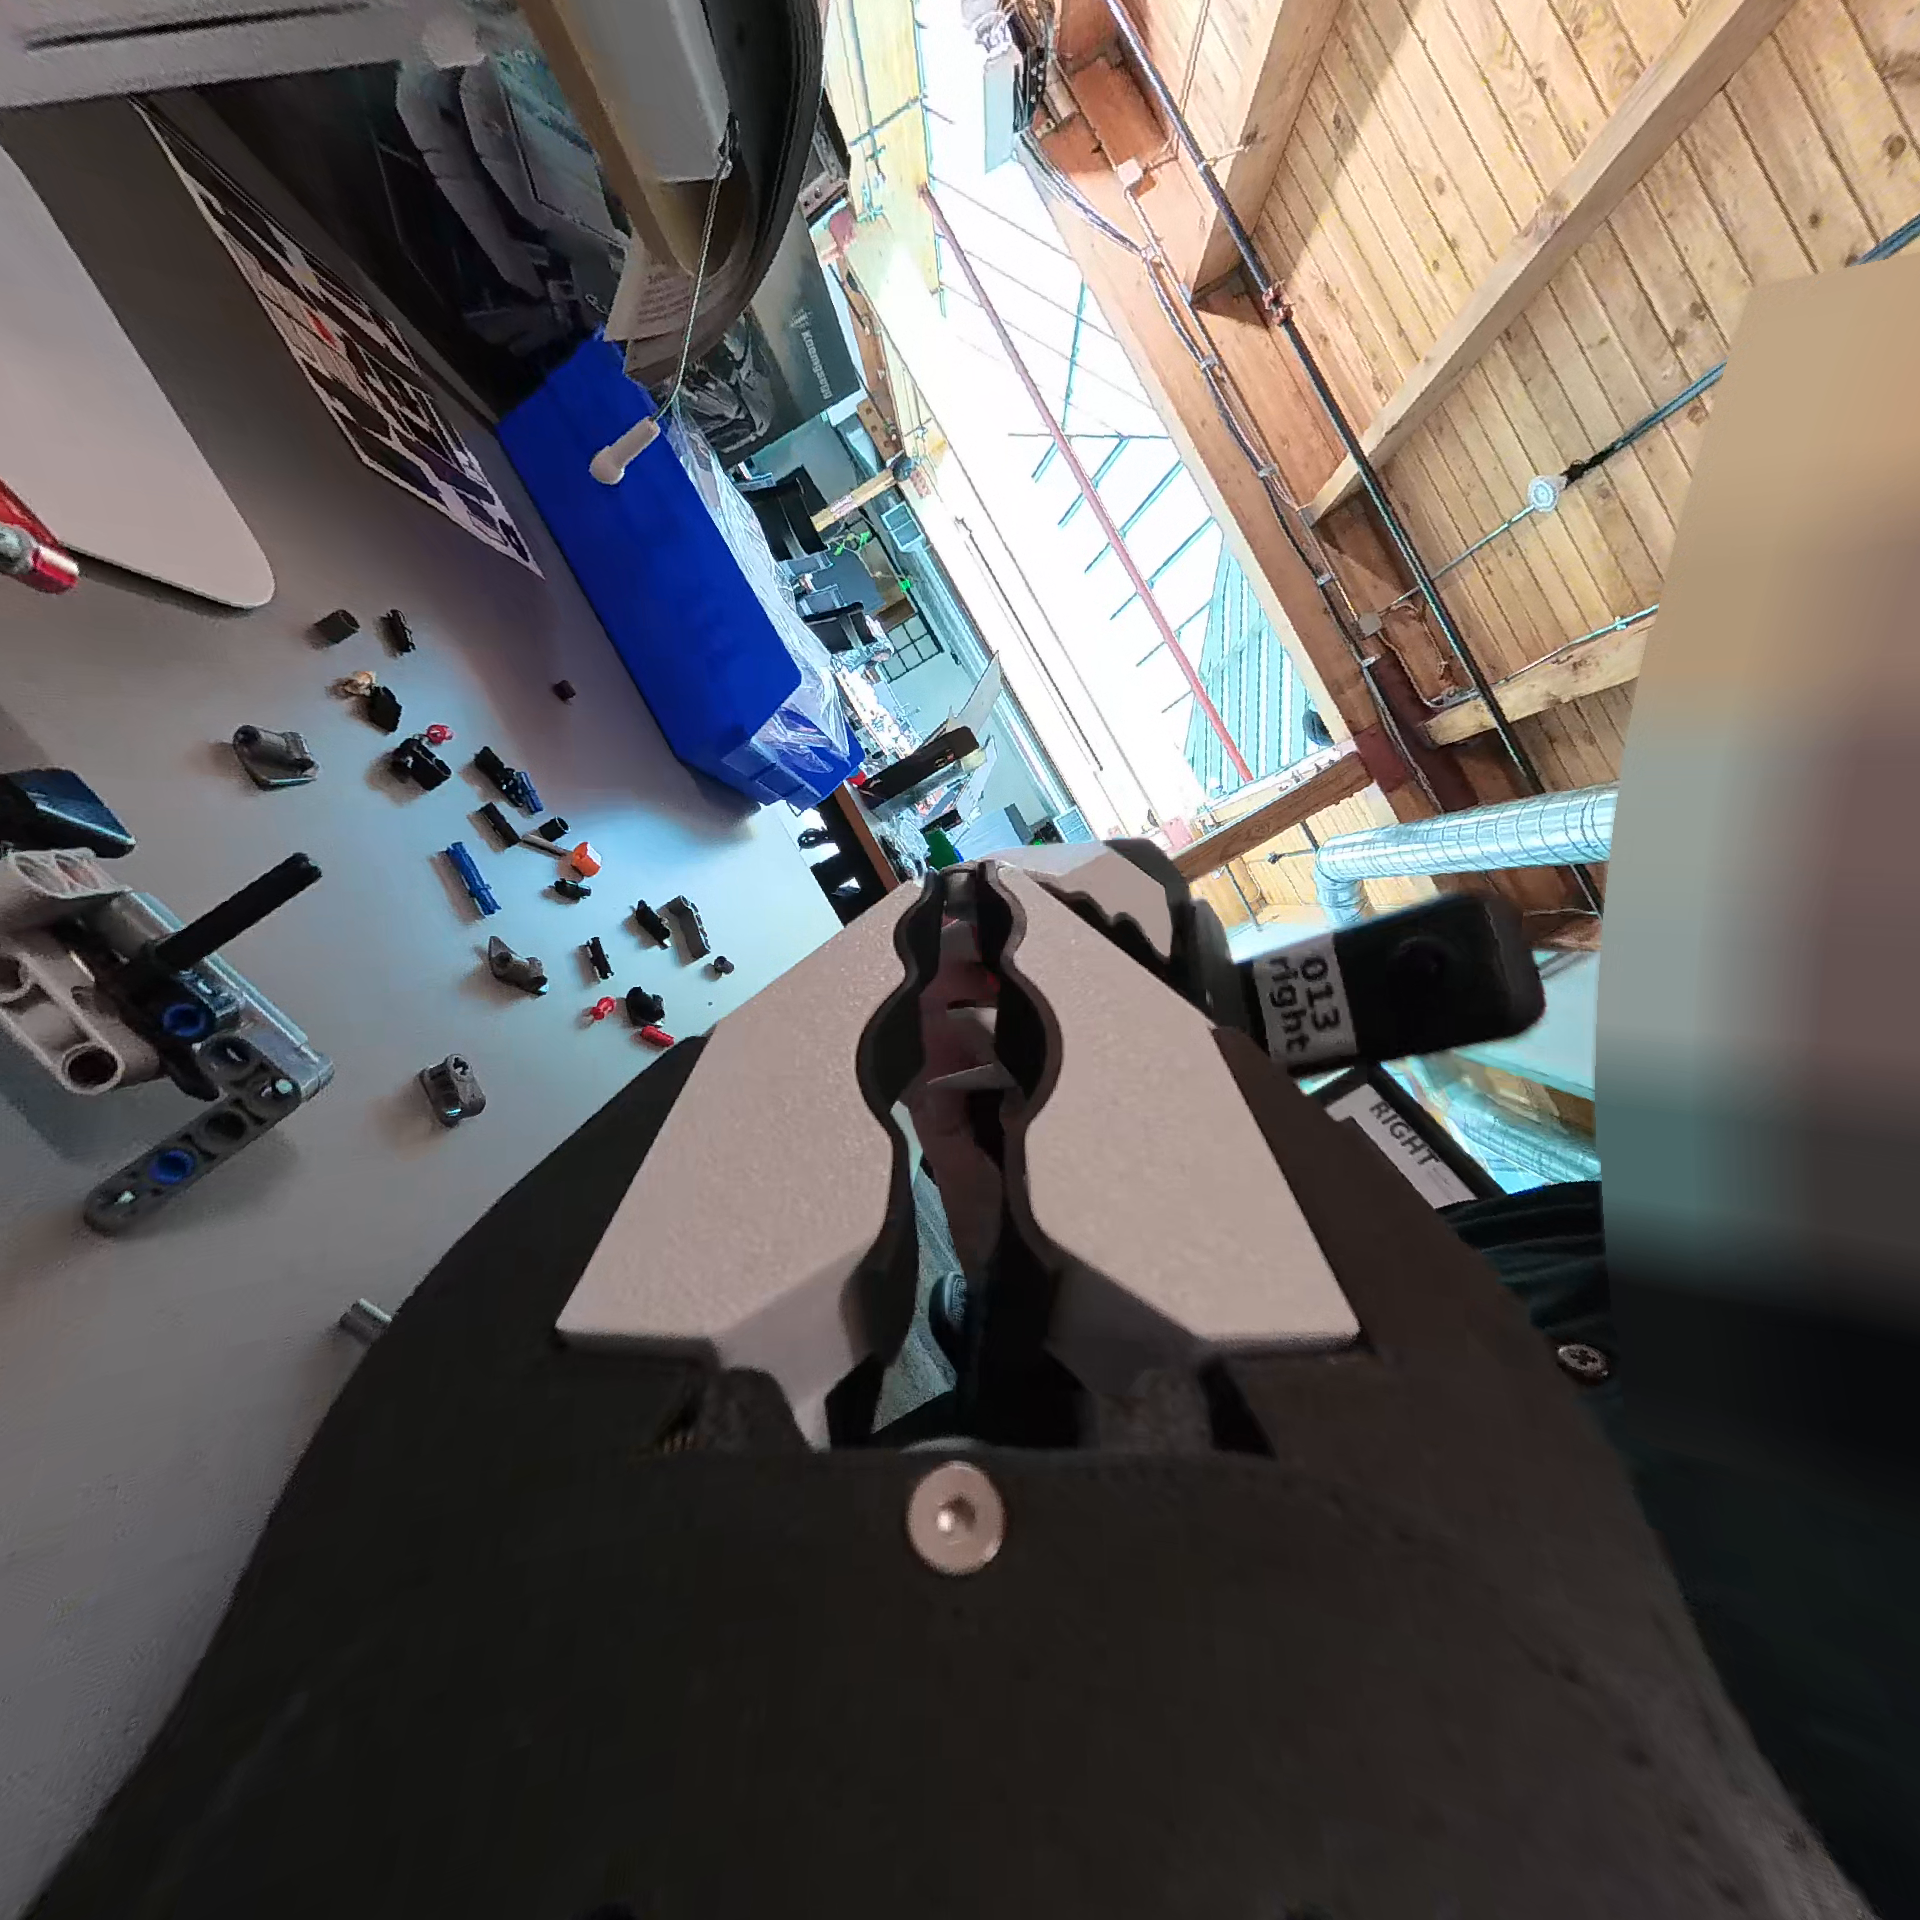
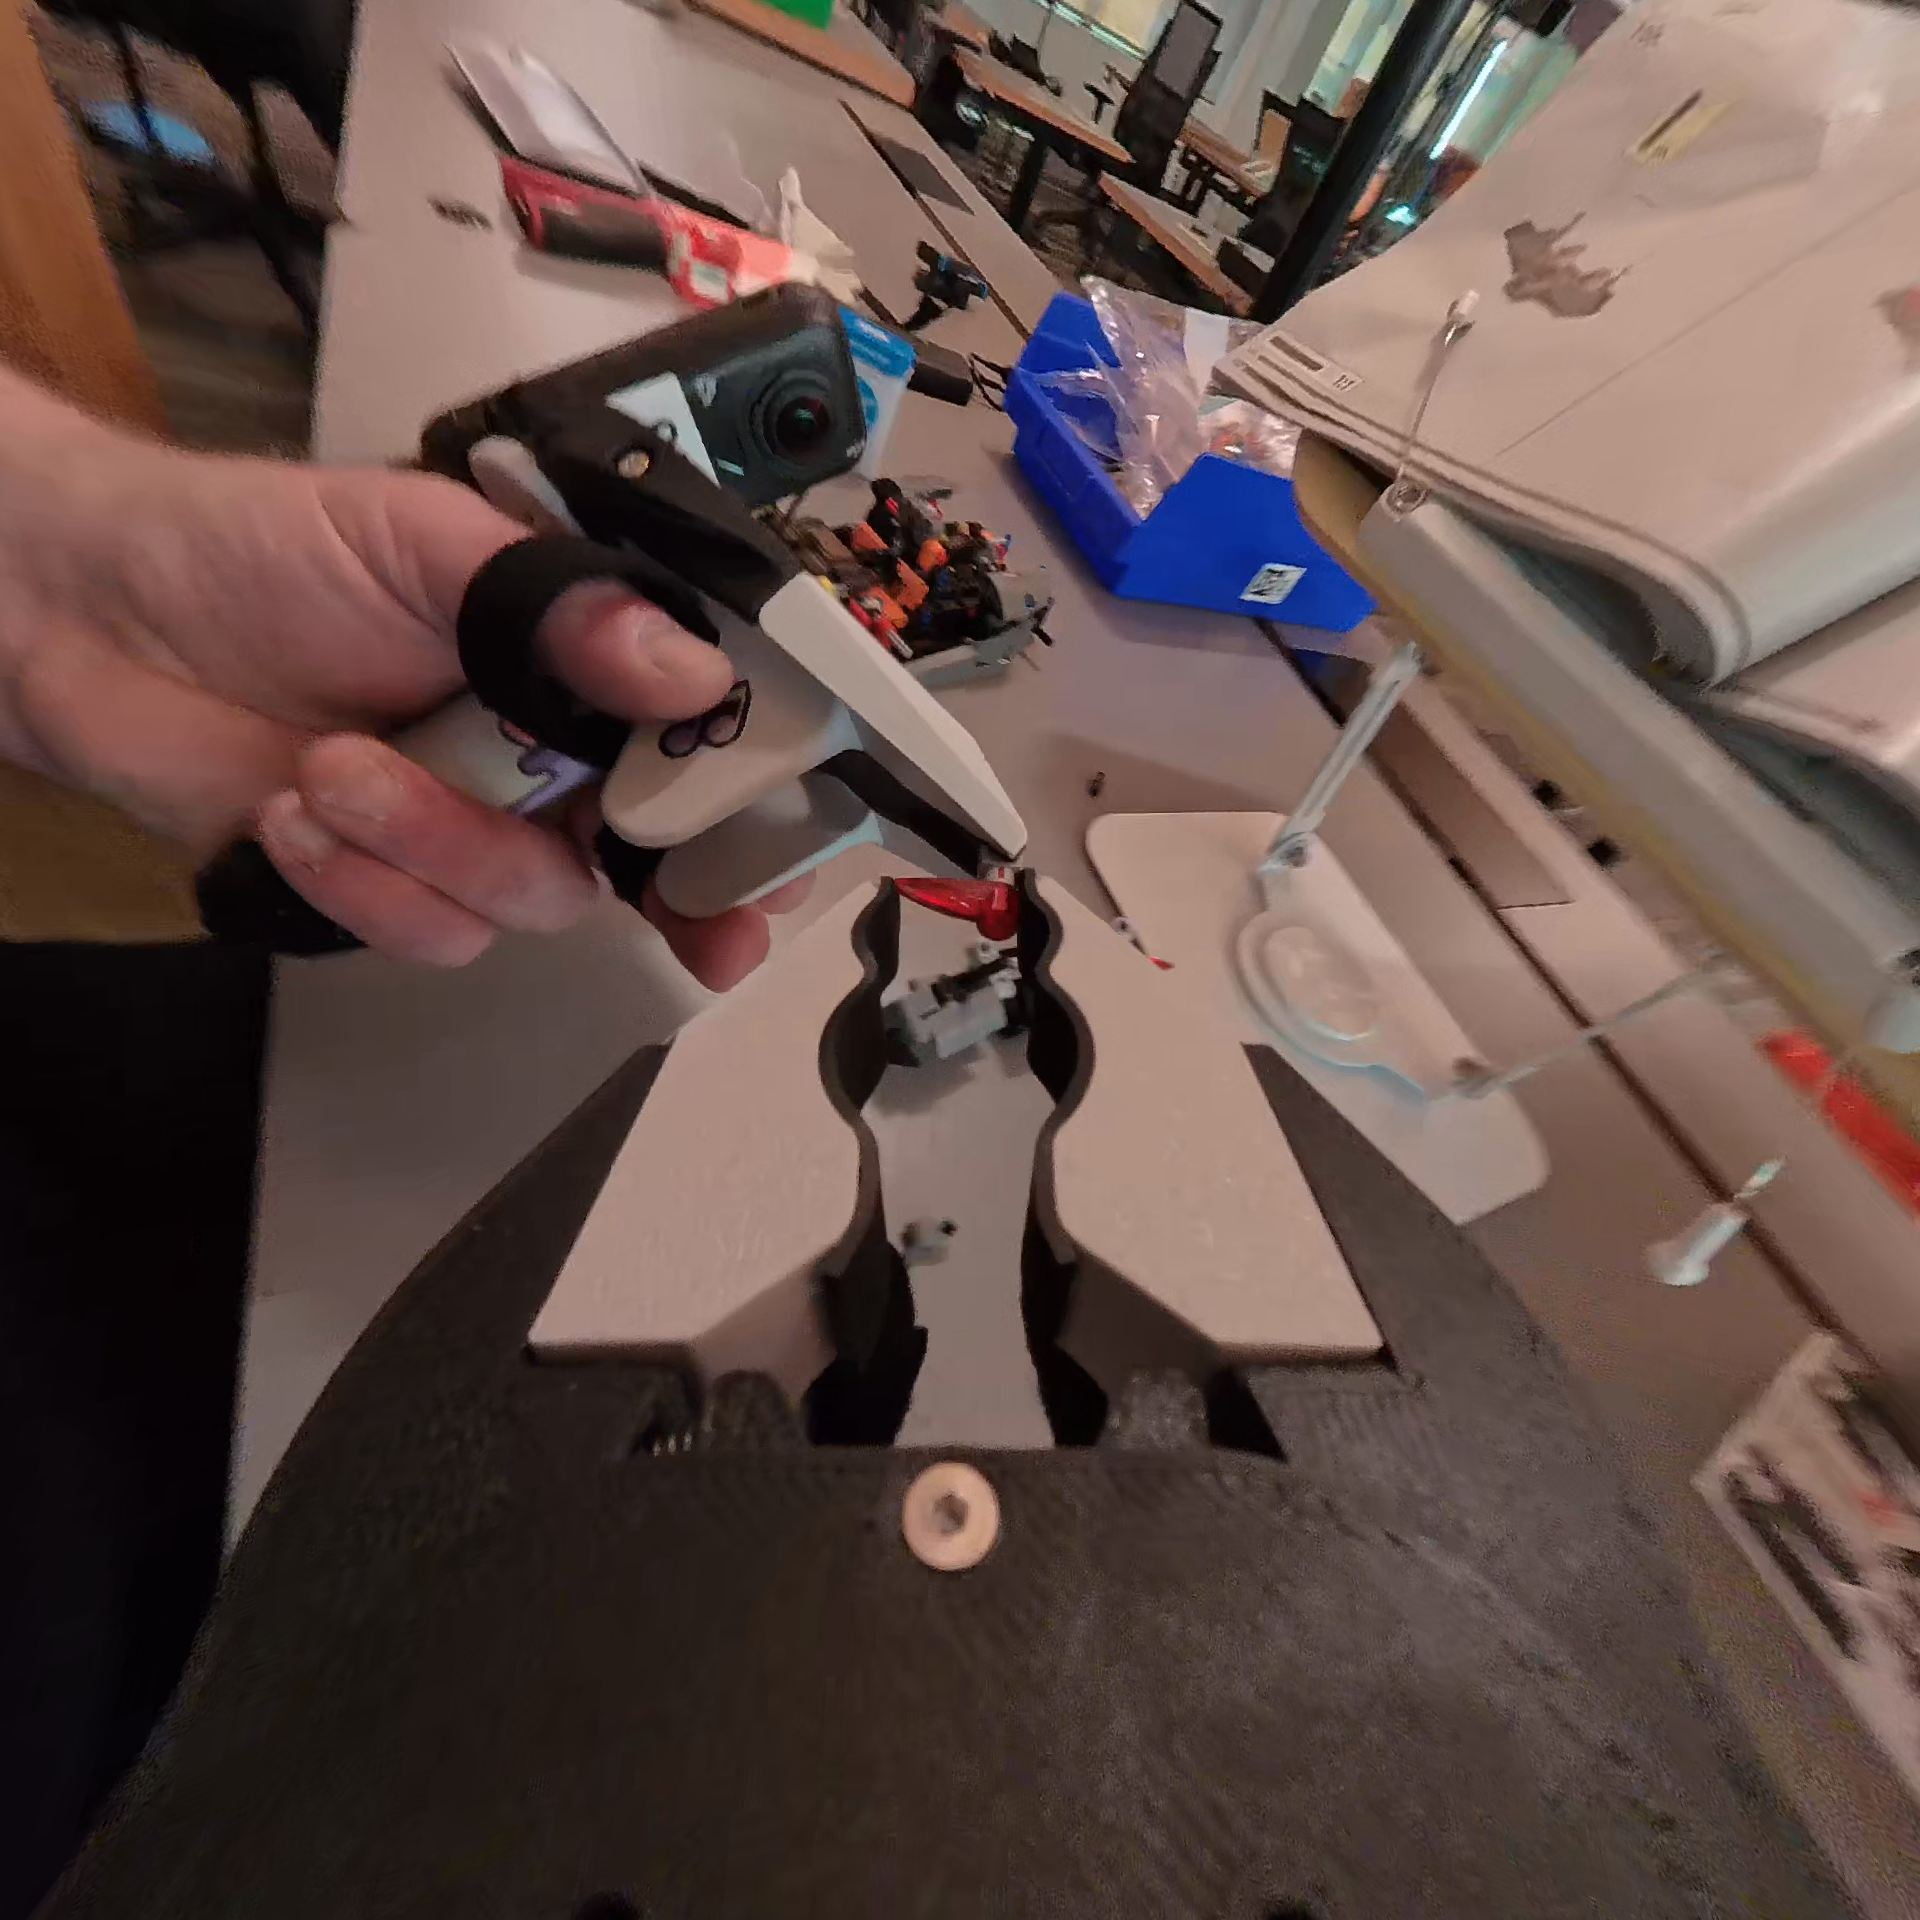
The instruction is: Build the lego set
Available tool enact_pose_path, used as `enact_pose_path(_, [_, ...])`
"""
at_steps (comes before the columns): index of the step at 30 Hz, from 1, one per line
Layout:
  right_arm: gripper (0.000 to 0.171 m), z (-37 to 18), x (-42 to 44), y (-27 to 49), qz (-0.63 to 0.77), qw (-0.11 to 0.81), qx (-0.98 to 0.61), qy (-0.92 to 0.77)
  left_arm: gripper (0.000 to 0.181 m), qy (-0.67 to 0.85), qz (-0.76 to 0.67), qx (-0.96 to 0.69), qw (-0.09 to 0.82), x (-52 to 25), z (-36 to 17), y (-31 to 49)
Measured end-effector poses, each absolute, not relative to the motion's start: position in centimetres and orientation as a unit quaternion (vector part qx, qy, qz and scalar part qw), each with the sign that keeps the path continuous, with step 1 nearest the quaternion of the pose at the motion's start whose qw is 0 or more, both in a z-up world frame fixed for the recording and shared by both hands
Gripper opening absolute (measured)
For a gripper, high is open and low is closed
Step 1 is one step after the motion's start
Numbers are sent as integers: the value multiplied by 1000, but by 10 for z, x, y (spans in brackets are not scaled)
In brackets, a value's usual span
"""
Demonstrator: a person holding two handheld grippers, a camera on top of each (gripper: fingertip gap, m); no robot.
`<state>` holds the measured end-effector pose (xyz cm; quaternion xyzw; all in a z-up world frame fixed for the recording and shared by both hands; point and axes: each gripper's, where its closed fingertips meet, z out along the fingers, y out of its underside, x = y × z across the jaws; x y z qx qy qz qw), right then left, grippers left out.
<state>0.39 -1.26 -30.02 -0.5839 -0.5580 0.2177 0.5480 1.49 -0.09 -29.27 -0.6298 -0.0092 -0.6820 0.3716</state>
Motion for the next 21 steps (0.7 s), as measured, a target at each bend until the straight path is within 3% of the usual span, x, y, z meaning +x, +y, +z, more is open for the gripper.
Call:
enact_pose_path(8, [19, -293, 5, -14, 374, 494, -618, -485, 5, 31, -644, -637, 423, 16, -289, -1])
enact_pose_path(21, [19, -281, 15, -14, 514, 431, -605, -430, 9, 119, -540, -653, 517, 5, -279, 0])
